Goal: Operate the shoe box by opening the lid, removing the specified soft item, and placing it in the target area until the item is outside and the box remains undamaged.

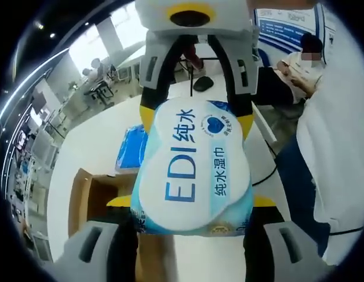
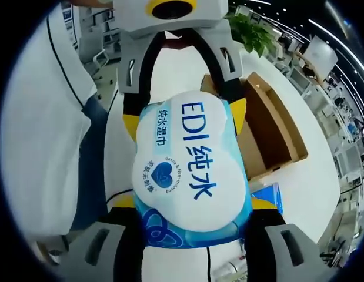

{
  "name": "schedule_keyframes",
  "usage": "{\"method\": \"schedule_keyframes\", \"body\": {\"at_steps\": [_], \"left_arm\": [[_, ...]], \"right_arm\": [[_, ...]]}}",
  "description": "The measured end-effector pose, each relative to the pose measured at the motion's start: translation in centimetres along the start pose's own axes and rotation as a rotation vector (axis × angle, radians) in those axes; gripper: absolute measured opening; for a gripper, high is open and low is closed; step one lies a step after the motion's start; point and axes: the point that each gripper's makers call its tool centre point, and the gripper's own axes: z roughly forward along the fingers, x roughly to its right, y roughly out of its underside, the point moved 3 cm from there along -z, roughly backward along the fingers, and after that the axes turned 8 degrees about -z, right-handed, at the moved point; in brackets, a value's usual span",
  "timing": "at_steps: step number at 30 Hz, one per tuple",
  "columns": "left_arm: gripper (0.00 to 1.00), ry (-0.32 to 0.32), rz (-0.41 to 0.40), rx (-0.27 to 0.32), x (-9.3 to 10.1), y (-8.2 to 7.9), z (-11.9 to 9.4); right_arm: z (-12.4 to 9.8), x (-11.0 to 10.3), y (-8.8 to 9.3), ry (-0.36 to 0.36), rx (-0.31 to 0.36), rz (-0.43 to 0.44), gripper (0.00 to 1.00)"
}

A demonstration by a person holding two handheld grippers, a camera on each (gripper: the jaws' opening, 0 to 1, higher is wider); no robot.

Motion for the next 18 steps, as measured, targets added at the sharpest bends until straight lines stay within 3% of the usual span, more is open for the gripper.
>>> {"method": "schedule_keyframes", "body": {"at_steps": [18], "left_arm": [[0.73, -0.003, -0.067, -0.059, 0.1, 4.0, 2.0]], "right_arm": [[4.8, -0.5, -0.1, -0.063, 0.044, -0.025, 0.68]]}}
